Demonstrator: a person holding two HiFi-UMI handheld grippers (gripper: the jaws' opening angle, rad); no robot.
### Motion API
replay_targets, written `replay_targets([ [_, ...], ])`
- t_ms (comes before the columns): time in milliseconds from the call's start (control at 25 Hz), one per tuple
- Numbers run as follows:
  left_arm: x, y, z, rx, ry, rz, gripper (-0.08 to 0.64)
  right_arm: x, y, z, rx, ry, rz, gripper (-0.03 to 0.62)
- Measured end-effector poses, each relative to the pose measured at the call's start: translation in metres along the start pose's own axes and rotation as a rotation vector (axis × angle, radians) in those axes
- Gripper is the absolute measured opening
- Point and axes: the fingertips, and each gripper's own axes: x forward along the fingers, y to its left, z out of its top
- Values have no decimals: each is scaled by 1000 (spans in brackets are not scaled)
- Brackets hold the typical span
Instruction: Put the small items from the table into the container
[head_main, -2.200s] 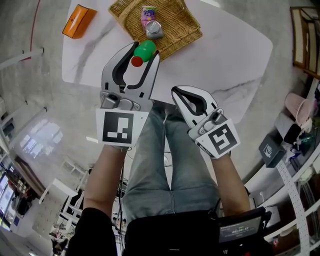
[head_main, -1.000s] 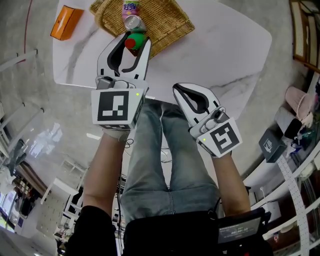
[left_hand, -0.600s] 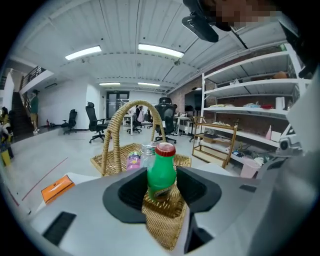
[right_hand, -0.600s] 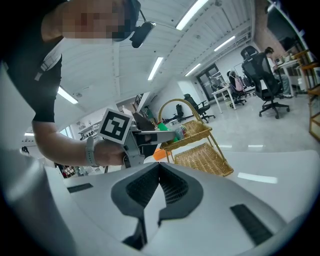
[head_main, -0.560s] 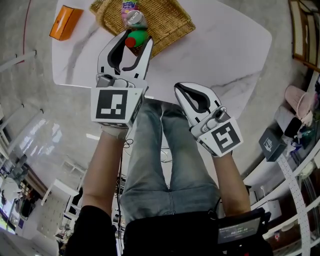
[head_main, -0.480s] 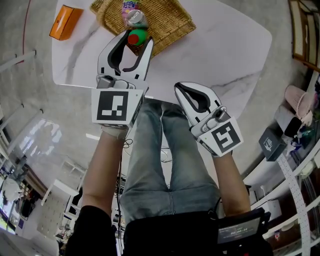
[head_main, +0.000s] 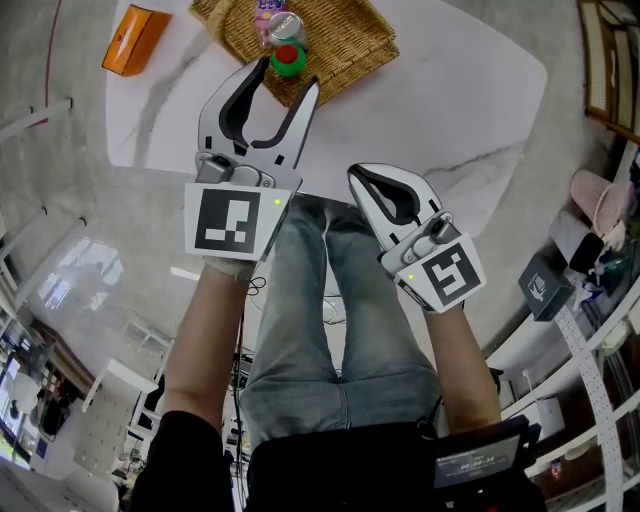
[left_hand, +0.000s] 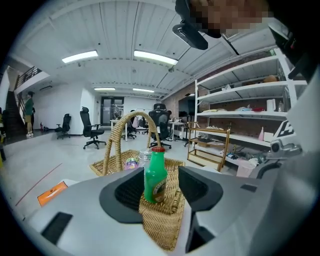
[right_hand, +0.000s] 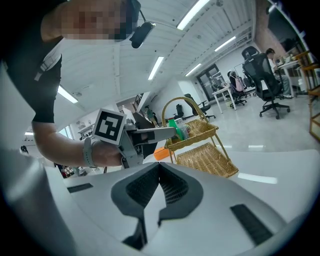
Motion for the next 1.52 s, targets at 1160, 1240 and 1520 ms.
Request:
replay_targets([
  [1160, -102, -60, 85, 37, -71, -161, 196, -49, 32, 122, -114, -164, -132, 9],
  [1240, -109, -65, 102, 44, -86, -175, 196, -58, 36, 137, -117, -179, -153, 9],
  [1520, -147, -80, 169, 42, -162, -207, 196, -97, 62, 195, -138, -243, -215, 9],
])
